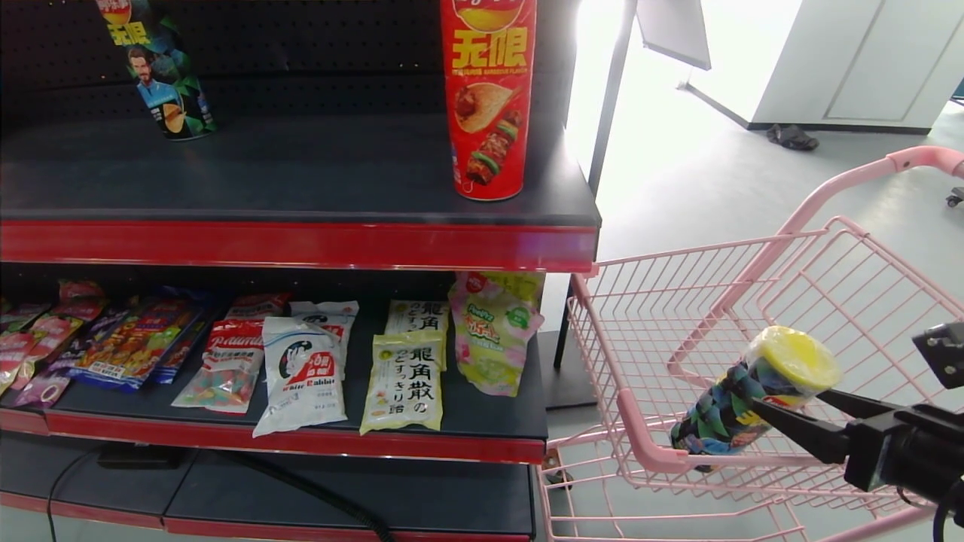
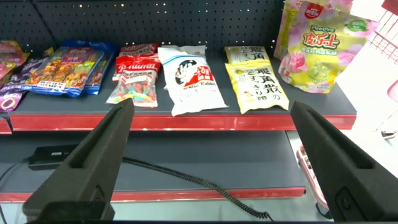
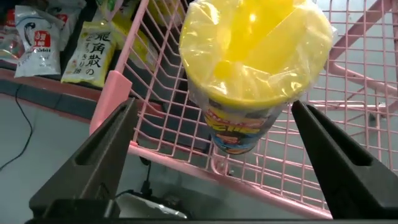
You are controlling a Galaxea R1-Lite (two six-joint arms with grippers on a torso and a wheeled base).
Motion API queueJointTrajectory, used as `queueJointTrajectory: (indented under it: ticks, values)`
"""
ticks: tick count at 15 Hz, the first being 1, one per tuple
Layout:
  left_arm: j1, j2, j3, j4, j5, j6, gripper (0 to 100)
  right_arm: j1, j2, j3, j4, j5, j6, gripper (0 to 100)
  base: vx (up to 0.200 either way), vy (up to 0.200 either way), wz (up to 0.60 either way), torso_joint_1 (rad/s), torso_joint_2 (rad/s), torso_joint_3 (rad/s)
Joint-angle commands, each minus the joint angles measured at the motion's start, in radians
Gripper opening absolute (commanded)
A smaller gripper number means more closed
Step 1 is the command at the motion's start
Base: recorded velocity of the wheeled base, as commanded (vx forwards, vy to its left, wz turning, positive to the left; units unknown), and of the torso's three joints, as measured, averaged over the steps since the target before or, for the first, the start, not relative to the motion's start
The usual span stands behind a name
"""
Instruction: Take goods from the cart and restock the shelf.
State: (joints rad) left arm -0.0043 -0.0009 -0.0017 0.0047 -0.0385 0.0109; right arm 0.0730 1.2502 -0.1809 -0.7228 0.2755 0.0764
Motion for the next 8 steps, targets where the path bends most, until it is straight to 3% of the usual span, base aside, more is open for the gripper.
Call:
queueJointTrajectory:
  ticks: [1,4,8]
  values:
    - [0.0,0.001,0.0,0.0,0.0,0.0,100,-0.007,-0.023,0.012,0.003,0.008,-0.004,100,0.0,0.0,0.0,0.0,0.0,0.0]
    - [0.0,0.001,0.0,0.0,0.0,0.0,100,-0.125,-0.052,0.054,0.0,0.01,-0.056,100,0.0,0.0,0.0,0.0,0.0,0.0]
    - [0.0,0.001,0.0,0.0,0.0,0.0,100,-0.136,-0.196,0.095,0.037,0.076,-0.138,100,0.0,0.0,0.0,0.0,0.0,0.0]
